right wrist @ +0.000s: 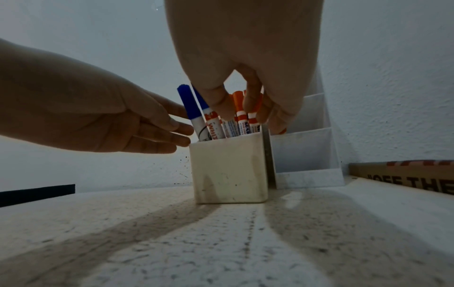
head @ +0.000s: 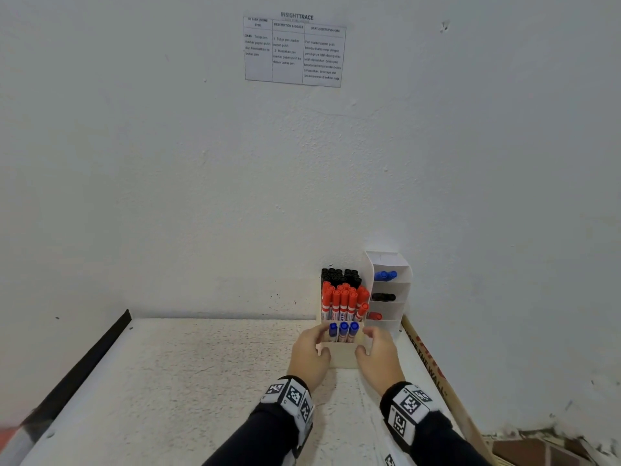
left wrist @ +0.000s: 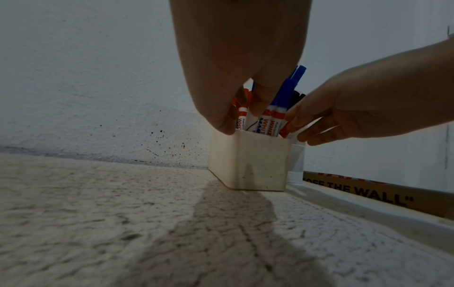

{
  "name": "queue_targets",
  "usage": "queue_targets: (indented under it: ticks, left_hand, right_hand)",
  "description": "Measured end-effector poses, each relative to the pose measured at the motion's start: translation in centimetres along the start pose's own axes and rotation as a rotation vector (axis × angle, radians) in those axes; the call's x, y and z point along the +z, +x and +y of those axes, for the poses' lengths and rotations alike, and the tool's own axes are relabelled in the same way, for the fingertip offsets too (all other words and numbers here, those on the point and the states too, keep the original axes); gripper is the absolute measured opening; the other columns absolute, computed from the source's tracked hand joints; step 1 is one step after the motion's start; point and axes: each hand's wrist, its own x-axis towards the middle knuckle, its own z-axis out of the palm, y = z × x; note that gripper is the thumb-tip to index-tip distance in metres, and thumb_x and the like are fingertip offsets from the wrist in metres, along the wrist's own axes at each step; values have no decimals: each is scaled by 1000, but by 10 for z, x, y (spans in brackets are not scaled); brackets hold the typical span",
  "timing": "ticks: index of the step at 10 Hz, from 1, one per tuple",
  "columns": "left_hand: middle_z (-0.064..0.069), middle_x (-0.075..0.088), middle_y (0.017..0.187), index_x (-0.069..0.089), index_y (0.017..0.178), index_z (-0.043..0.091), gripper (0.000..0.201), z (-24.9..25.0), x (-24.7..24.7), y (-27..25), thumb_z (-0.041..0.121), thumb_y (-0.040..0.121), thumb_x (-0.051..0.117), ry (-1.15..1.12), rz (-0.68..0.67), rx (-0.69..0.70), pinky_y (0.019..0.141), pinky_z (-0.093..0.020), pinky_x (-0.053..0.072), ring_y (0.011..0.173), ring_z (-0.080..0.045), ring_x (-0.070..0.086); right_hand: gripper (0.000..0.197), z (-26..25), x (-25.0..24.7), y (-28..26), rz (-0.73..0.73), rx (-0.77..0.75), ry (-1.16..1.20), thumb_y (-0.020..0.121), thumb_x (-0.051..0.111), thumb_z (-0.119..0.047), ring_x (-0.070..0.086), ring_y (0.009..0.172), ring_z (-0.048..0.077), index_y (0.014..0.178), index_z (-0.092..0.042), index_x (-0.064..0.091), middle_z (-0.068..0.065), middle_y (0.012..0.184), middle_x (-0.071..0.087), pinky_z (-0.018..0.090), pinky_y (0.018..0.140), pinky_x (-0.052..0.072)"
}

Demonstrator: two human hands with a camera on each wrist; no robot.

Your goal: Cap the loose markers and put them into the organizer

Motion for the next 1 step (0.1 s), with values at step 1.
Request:
queue_targets:
  ticks: [1]
  left_hand:
    - [-7, 48, 136, 40, 138, 11, 51, 2, -5, -11, 0, 89, 46, -39, -18, -147, 97, -22, 39, 120, -17, 49]
  right_hand:
    - [37, -2, -3, -10, -13, 102, 6, 90, 51, -9, 47, 119, 22, 126, -5, 45, 11, 129, 47, 24, 97, 37]
